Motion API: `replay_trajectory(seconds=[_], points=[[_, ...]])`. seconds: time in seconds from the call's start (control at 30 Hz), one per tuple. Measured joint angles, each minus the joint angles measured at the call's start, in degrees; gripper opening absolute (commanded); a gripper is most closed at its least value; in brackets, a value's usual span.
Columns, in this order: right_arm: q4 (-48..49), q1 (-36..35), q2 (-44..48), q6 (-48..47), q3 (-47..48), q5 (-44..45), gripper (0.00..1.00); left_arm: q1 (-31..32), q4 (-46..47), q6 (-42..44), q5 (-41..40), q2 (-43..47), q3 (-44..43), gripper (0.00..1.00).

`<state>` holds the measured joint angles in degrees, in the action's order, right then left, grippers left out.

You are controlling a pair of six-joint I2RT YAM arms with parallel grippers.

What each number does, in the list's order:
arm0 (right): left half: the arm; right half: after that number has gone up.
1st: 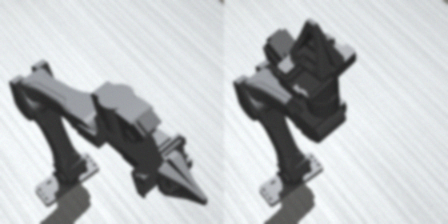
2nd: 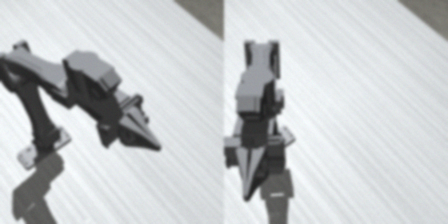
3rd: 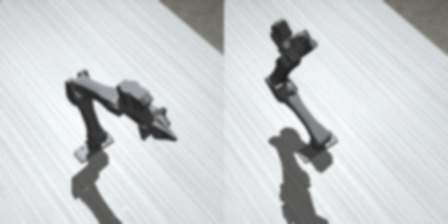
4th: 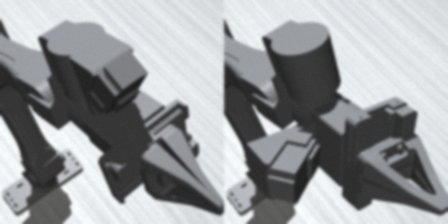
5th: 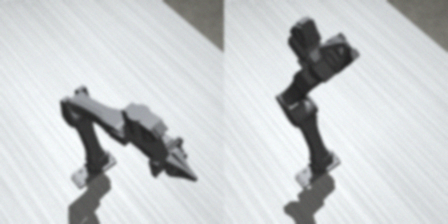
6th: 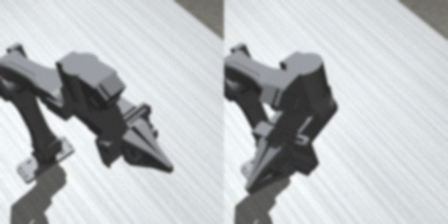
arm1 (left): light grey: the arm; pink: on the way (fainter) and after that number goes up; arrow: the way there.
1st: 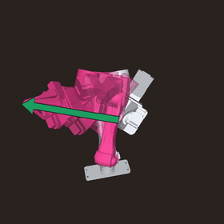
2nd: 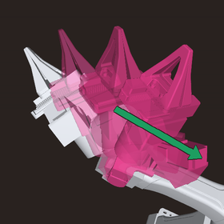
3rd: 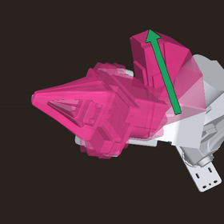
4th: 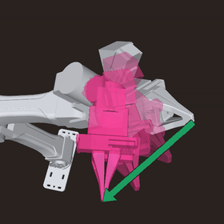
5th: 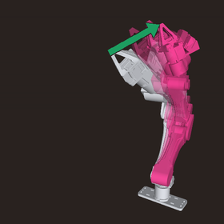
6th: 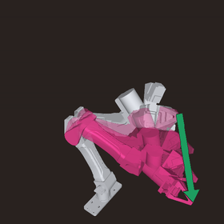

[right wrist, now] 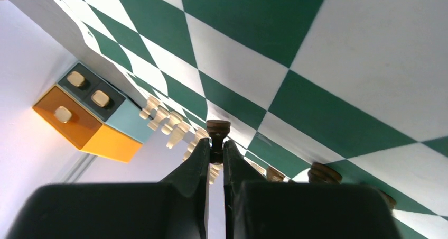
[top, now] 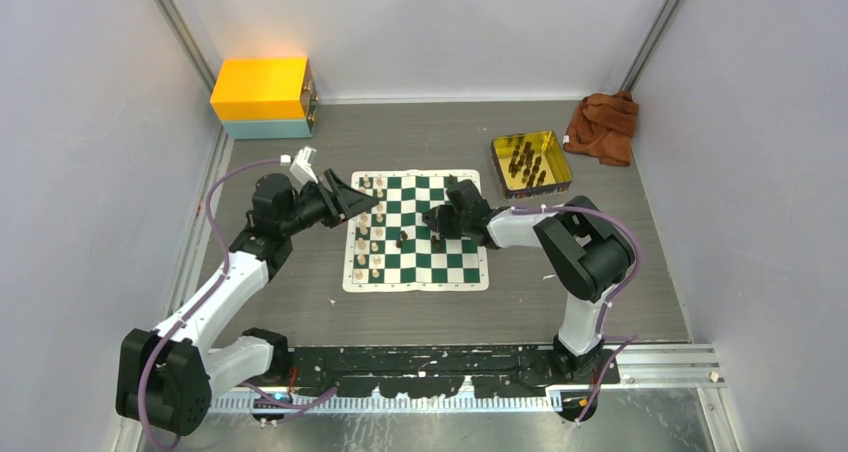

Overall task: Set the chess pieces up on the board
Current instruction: Place the chess piece on the chessboard.

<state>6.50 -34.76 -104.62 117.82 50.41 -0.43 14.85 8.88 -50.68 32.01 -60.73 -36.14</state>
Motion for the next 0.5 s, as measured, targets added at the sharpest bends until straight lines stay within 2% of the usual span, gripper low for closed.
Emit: replay_trajectory(seconds=[0.5], points=[[7.6, 1.8, 0.0, 0.4, -3.2, 0.5, 0.31, 0.0, -0.2, 0.1, 0.0, -0.3, 0.0, 0.54]])
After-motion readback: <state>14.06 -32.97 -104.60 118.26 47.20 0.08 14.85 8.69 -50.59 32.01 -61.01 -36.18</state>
